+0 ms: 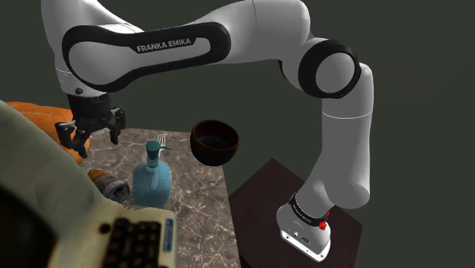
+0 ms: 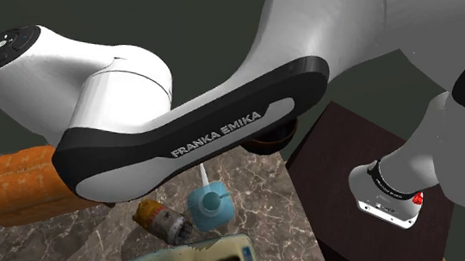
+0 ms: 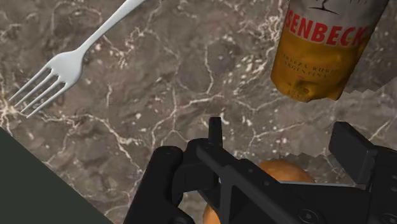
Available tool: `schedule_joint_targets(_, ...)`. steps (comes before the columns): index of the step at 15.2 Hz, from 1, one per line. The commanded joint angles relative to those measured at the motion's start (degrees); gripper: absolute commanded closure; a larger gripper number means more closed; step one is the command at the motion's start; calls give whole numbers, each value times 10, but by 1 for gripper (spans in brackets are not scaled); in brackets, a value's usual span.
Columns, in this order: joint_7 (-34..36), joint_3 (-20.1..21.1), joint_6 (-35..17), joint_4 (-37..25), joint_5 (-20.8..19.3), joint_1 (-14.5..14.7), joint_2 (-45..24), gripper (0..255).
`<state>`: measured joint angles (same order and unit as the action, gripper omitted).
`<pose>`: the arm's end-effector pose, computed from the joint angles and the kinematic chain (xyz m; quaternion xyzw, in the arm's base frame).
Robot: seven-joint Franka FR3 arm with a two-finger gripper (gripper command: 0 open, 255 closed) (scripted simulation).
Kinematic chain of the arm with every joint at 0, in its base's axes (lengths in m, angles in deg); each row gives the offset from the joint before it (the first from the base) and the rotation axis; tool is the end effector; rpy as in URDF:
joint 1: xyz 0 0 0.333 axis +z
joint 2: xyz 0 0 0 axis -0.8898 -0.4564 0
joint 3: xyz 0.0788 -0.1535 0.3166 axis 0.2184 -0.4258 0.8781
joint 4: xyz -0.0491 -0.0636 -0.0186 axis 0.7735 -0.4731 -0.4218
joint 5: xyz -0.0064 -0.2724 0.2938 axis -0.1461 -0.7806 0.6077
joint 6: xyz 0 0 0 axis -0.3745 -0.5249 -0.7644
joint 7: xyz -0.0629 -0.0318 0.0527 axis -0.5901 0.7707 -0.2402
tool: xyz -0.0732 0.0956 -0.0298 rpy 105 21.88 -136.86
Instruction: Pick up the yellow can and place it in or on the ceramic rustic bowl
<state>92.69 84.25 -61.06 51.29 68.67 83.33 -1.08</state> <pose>0.5616 0.4457 0.4087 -0.9943 -0.0890 0.0510 0.0299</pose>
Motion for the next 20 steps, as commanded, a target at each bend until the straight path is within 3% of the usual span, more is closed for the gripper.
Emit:
schedule_joint_targets(1,7,9,45,-22,22,4,-16,0)
schedule_joint_targets(6,33,30,139,-69,75,14,-58,0)
schedule_joint_targets(13,31,31,79,-3,78,13,-53,0)
schedule_joint_targets(20,31,31,79,-3,78,13,-53,0)
